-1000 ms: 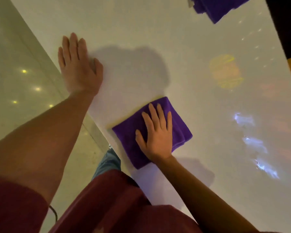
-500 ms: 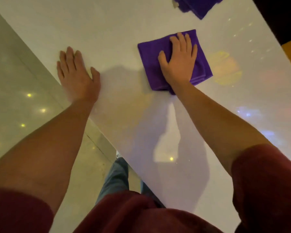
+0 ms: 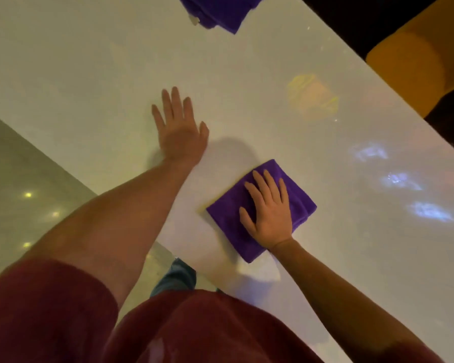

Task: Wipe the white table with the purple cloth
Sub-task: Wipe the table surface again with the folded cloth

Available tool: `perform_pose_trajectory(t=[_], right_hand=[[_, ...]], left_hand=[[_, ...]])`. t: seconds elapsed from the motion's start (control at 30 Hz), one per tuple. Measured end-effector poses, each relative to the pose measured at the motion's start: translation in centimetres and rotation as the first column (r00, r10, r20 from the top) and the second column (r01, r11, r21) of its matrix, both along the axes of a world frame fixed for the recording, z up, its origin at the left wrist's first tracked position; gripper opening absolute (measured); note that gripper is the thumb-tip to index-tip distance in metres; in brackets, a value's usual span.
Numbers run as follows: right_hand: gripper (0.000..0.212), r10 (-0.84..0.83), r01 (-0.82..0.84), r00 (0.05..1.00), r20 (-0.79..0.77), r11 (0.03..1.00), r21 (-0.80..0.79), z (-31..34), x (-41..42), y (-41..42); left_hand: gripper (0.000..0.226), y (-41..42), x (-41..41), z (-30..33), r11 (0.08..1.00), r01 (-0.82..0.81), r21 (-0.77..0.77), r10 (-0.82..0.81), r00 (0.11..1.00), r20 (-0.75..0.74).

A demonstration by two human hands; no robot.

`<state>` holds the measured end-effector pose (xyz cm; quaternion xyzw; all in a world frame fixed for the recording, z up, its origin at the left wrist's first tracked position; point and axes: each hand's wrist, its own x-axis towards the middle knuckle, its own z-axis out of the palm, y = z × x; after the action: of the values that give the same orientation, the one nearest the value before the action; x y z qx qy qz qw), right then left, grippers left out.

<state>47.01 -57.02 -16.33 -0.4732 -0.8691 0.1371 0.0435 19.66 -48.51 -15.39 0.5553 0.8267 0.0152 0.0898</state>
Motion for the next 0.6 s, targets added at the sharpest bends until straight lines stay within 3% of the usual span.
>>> perform_pose_trajectory(t=[0.13, 0.3, 0.43, 0.6], right_hand=[[0.06, -0.015, 0.015, 1.0, -0.007, 1.0, 0.025, 0.0, 1.2, 7.2], [0.057, -0.168, 0.171, 0.985, -0.039, 0.978, 0.115, -0.9, -0.6, 18.4], [0.061, -0.24, 0.242, 0.97, -0.032, 0.967, 0.084, 0.5, -5.2, 25.6], [0.067, -0.272, 0.274, 0.962, -0.029, 0.959, 0.075, 0.2, -8.2, 31.2]], left_hand=[[0.075, 1.2, 6.5, -1.6, 0.992, -0.12, -0.029, 0.121, 0.992, 0.039], [0.076, 1.2, 7.0, -2.8, 0.988, -0.15, 0.024, 0.15, 0.988, -0.038], [0.076, 1.4, 7.3, -2.0, 0.988, -0.153, -0.011, 0.153, 0.988, -0.032], [0.077, 1.7, 6.8, -2.8, 0.985, -0.163, 0.049, 0.164, 0.986, -0.038]])
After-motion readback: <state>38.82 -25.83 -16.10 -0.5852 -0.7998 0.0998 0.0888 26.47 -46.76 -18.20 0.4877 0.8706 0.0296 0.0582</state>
